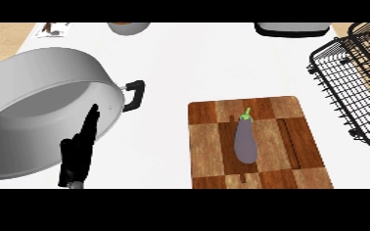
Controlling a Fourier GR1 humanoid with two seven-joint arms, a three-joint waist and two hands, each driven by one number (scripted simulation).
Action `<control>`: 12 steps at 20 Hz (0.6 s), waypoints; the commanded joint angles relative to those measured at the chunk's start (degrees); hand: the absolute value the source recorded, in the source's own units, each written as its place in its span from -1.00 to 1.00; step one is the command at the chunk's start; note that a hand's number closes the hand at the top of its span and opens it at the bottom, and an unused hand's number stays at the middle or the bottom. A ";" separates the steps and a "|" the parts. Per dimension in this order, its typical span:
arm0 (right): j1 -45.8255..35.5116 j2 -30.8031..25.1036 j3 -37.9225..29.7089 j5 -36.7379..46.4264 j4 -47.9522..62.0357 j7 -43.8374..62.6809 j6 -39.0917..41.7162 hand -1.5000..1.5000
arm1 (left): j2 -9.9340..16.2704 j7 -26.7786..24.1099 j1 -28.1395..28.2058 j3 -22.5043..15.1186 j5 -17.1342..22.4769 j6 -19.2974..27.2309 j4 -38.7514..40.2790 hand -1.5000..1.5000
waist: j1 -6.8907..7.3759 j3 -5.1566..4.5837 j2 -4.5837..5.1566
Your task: Pick the sweet potato from the cutting board and place it in the tiered basket
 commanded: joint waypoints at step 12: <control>23.65 -6.76 -18.23 -3.27 -15.21 7.70 -9.21 -1.00 | -2.18 0.04 4.94 0.37 0.31 1.18 -0.07 0.00 | -3.59 0.03 -0.39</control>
